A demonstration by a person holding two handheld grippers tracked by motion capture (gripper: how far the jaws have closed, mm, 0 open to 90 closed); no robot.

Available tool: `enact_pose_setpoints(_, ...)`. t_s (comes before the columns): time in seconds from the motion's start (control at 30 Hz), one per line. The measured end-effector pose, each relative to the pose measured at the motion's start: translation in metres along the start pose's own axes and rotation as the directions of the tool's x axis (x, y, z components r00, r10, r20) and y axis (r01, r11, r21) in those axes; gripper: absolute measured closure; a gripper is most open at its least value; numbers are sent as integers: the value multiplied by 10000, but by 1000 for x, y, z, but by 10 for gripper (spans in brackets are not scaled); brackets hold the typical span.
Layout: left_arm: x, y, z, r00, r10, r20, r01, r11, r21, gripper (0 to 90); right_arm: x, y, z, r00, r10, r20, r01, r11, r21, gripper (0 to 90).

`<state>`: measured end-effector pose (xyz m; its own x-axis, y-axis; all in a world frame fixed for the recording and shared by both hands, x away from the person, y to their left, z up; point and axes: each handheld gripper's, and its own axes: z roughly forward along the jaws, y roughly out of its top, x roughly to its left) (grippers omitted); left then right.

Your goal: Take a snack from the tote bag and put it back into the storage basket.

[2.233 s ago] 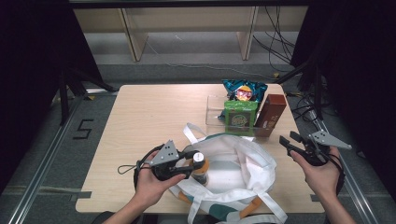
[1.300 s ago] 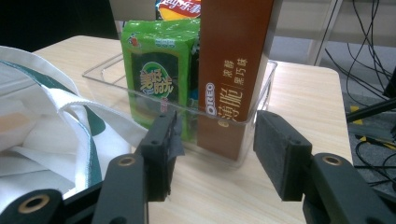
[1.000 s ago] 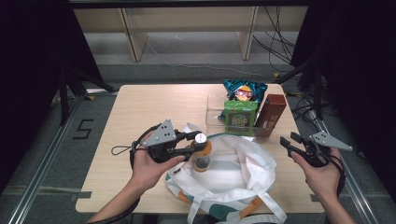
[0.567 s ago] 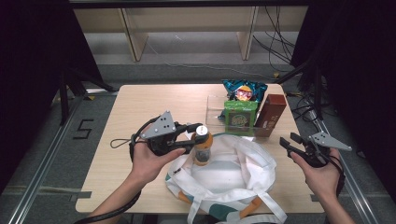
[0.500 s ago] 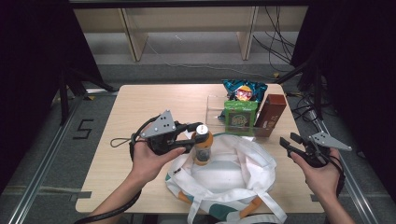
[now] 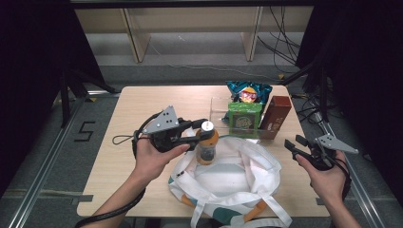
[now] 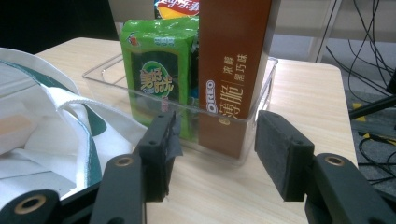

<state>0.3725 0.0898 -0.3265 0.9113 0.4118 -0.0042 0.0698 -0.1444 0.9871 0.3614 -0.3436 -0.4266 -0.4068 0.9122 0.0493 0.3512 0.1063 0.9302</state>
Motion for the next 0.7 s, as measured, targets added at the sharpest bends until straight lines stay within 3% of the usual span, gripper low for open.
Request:
enact_pose_setpoints(0.17, 2, 4, 1, 10000, -32, -25, 32, 9999, -97, 591, 0, 0, -1, 10000, 8, 23, -8, 9998, 189, 487)
enact_pose_setpoints(0.23, 2, 6, 1, 10000, -36, 6, 36, 9999, -130, 591, 0, -1, 0, 9998, -59, 213, 60, 10000, -28, 486)
enact_pose_setpoints(0.37, 4, 9, 2, 10000, -27, 0, 27, 9998, -219, 591, 1, -1, -2, 10000, 76, -19, -75, 9996, 288, 484)
enact_pose_setpoints(0.4, 4, 10, 2, 10000, -28, -7, 28, 9997, -222, 591, 0, -1, -2, 9999, -126, -41, 127, 9994, 308, 484)
enact_pose_setpoints(0.43, 5, 11, 2, 10000, -2, -11, 2, 9996, -273, 591, 1, -1, -2, 10000, 47, -3, -47, 9994, 353, 483)
enact_pose_setpoints(0.47, 5, 12, 2, 10000, -35, -22, 35, 9997, -256, 591, 0, -2, -1, 9999, -100, 51, 99, 9997, 213, 483)
enact_pose_setpoints(0.5, 6, 13, 2, 10000, -42, -27, 41, 9995, -305, 591, 2, -2, 0, 9996, 220, 149, -220, 9998, 34, 483)
enact_pose_setpoints(0.53, 6, 13, 2, 10000, -29, -21, 28, 9995, -314, 591, 2, -2, 0, 9996, 203, 198, -203, 9998, -19, 482)
enact_pose_setpoints(0.6, 7, 14, 2, 10000, -47, -30, 46, 9994, -337, 591, 1, -1, -3, 10000, 14, -33, -12, 9993, 385, 481)
enact_pose_setpoints(0.7, 8, 15, 3, 10000, -33, -5, 33, 9995, -315, 591, 1, -2, -1, 9999, -104, -54, 106, 9995, 283, 481)
